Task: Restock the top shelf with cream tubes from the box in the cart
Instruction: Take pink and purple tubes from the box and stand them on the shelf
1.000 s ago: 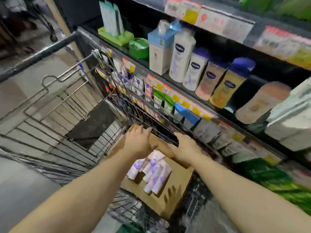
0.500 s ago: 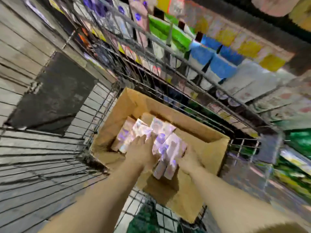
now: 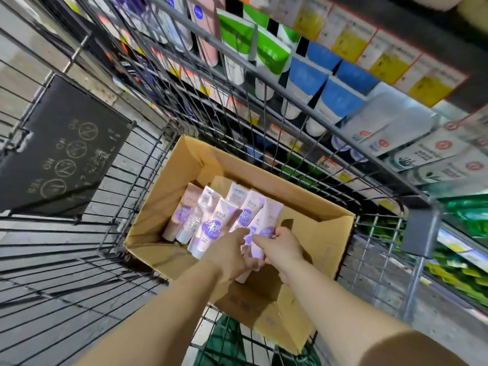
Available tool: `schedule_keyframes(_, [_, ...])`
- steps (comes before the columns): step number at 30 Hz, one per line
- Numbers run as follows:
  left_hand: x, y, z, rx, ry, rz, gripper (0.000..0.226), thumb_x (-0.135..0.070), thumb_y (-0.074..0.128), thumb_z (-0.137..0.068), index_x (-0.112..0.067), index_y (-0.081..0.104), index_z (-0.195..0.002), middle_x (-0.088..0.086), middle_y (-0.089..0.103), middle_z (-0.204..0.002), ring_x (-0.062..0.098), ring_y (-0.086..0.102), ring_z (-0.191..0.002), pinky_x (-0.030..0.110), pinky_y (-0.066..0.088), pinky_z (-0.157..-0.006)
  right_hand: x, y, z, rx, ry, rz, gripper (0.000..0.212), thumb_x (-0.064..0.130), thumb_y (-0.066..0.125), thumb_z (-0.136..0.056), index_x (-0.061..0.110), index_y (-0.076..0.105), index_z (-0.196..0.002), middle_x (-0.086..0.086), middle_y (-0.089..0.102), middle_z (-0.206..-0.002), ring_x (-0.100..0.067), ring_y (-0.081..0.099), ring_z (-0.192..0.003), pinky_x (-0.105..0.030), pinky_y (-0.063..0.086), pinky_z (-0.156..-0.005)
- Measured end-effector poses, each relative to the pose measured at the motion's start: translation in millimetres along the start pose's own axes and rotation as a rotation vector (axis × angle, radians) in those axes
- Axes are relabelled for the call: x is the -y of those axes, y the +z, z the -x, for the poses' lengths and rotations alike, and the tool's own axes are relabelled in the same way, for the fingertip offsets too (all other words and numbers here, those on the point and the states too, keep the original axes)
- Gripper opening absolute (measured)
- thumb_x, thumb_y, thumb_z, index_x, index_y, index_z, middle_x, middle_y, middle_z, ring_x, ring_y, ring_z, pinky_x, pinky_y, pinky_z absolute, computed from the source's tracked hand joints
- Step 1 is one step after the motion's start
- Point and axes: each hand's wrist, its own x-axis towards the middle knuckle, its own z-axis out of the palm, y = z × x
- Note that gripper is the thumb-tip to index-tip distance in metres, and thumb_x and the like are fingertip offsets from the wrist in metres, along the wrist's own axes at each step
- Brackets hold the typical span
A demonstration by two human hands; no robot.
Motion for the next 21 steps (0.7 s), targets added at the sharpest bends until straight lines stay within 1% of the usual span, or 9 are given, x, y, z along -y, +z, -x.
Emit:
schedule_keyframes(2, [-3, -4, 2, -0.045, 0.009, 0.117, 0.048, -0.040, 0.077, -0.076, -0.025, 0.057, -0.117, -0.004, 0.059, -0.127, 0.013, 0.060, -0.105, 0.033, 0.050, -0.088, 15, -1, 6, 0.152, -0.037, -0.069, 0.039, 0.040, 0.072, -0.077, 0.020, 0.063, -0.109, -0.004, 0.072, -0.092, -0.023, 0.070, -0.083, -0.042, 0.059, -0.074])
schedule_keyframes(3, [-2, -9, 4, -0.090, -0.001, 0.181, 0.035, -0.035, 0.077, -0.079, -0.025, 0.058, -0.107, -0.005, 0.065, -0.111, 0.008, 0.061, -0.092, 0.025, 0.051, -0.078, 19, -3, 7, 0.184, -0.048, -0.093, 0.030, 0.042, 0.067, -0.085, 0.020, 0.063, -0.105, -0.004, 0.070, -0.088, -0.022, 0.067, -0.079, -0.043, 0.058, -0.078])
schedule_keyframes(5, [4, -21, 6, -0.147, -0.077, 0.314, 0.023, -0.025, 0.076, -0.082, -0.022, 0.055, -0.093, -0.010, 0.061, -0.077, 0.002, 0.054, -0.067, 0.010, 0.041, -0.056, 20, -7, 5, 0.102, -0.049, -0.102, 0.029, 0.047, 0.054, -0.092, 0.020, 0.063, -0.094, -0.001, 0.066, -0.077, -0.023, 0.065, -0.076, -0.040, 0.057, -0.078])
schedule_keyframes(6, [10, -26, 6, -0.172, -0.113, 0.376, 0.021, -0.019, 0.075, -0.083, -0.019, 0.056, -0.092, -0.011, 0.060, -0.072, 0.003, 0.054, -0.064, 0.009, 0.039, -0.052, 15, -7, 0, 0.017, -0.039, -0.026, 0.034, 0.050, 0.052, -0.092, 0.018, 0.064, -0.091, -0.002, 0.066, -0.077, -0.026, 0.064, -0.077, -0.038, 0.056, -0.073])
schedule_keyframes(8, [22, -34, 4, -0.201, -0.151, 0.445, 0.018, -0.012, 0.073, -0.084, -0.018, 0.058, -0.092, -0.008, 0.062, -0.073, 0.010, 0.057, -0.067, 0.011, 0.040, -0.051, -2, -1, -11, -0.107, 0.002, 0.223, 0.037, 0.051, 0.052, -0.090, 0.016, 0.062, -0.098, -0.004, 0.067, -0.089, -0.027, 0.060, -0.078, -0.027, 0.047, -0.056])
schedule_keyframes(10, [31, -38, 3, -0.210, -0.169, 0.485, 0.019, -0.008, 0.073, -0.084, -0.019, 0.057, -0.087, -0.003, 0.062, -0.072, 0.015, 0.057, -0.065, 0.016, 0.042, -0.050, -24, 14, -16, -0.120, 0.054, 0.350, 0.038, 0.043, 0.058, -0.086, 0.016, 0.056, -0.113, -0.005, 0.067, -0.106, -0.027, 0.060, -0.085, -0.023, 0.040, -0.054])
schedule_keyframes(14, [40, -37, 0, -0.217, -0.168, 0.487, 0.022, -0.010, 0.074, -0.083, -0.023, 0.057, -0.084, -0.004, 0.063, -0.073, 0.012, 0.057, -0.063, 0.018, 0.042, -0.052, -46, 48, -12, -0.151, 0.119, 0.181, 0.055, 0.031, 0.069, -0.080, 0.018, 0.042, -0.127, -0.005, 0.061, -0.118, -0.030, 0.061, -0.104, -0.032, 0.049, -0.080])
schedule_keyframes(17, [40, -30, 0, -0.198, -0.155, 0.480, 0.022, -0.006, 0.073, -0.083, -0.022, 0.059, -0.085, -0.006, 0.061, -0.071, 0.005, 0.053, -0.057, 0.012, 0.041, -0.047, -47, 57, -14, -0.196, 0.169, 0.099, 0.054, 0.024, 0.070, -0.078, 0.013, 0.042, -0.123, -0.008, 0.061, -0.116, -0.032, 0.062, -0.102, -0.034, 0.051, -0.081])
schedule_keyframes(21, [30, -31, 8, -0.181, -0.144, 0.443, 0.024, -0.006, 0.074, -0.082, -0.009, 0.062, -0.103, -0.006, 0.062, -0.073, 0.002, 0.055, -0.061, 0.007, 0.040, -0.048, -38, 45, -8, -0.197, 0.166, 0.041, 0.051, 0.029, 0.073, -0.074, 0.010, 0.053, -0.118, -0.009, 0.065, -0.111, -0.031, 0.064, -0.095, -0.031, 0.053, -0.074])
